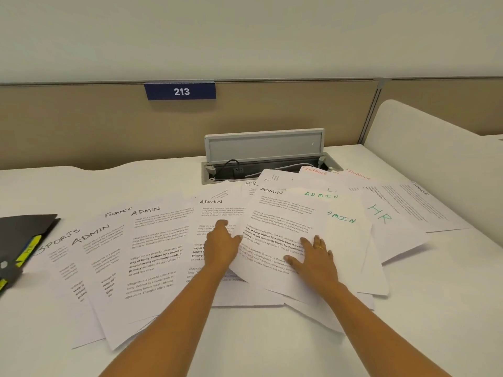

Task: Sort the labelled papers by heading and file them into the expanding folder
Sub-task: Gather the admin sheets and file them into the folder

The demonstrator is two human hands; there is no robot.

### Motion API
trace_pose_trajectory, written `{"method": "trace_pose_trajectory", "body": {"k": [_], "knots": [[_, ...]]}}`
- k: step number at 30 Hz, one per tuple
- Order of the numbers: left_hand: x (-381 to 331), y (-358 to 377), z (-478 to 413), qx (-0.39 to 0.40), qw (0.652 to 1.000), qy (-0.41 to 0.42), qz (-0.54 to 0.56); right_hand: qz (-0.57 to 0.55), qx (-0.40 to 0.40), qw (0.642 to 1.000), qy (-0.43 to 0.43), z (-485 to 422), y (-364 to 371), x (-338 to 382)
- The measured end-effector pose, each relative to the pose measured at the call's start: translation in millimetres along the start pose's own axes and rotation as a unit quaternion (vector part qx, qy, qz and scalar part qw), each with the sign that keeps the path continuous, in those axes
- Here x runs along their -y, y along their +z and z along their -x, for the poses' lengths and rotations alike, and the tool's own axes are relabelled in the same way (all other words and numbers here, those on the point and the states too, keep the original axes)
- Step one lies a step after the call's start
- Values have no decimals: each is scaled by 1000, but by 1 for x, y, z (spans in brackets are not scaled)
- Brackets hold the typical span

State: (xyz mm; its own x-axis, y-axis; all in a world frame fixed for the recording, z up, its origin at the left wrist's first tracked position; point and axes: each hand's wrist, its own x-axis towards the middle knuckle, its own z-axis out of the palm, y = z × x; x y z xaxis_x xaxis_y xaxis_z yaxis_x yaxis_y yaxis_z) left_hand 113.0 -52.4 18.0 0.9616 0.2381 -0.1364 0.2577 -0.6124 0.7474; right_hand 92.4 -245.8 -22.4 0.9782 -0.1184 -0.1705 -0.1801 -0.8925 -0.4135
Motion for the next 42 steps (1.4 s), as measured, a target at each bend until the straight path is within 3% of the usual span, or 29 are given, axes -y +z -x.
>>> {"method": "trace_pose_trajectory", "body": {"k": [6,12,16,18,22,27,32,42], "knots": [[7,-6,3,11,989,-15,146,-164,-43,985,16,-1,-6,-2],[25,-10,16,-22,937,-40,346,-301,-105,945,78,-6,-20,-2],[31,-12,23,-17,915,-52,399,-392,-104,908,102,-9,-28,7],[34,-15,23,-47,940,-42,335,-393,-112,908,96,-9,-30,11],[43,-27,14,-119,988,-1,98,-378,-149,911,73,-4,-34,14],[64,-34,-4,-67,986,-40,-145,-374,-165,910,64,1,-36,12],[69,-33,-3,-58,979,-43,-188,-381,-165,908,62,4,-35,10],[54,-32,5,-93,984,-62,-141,-398,-152,902,62,6,-31,10]]}}
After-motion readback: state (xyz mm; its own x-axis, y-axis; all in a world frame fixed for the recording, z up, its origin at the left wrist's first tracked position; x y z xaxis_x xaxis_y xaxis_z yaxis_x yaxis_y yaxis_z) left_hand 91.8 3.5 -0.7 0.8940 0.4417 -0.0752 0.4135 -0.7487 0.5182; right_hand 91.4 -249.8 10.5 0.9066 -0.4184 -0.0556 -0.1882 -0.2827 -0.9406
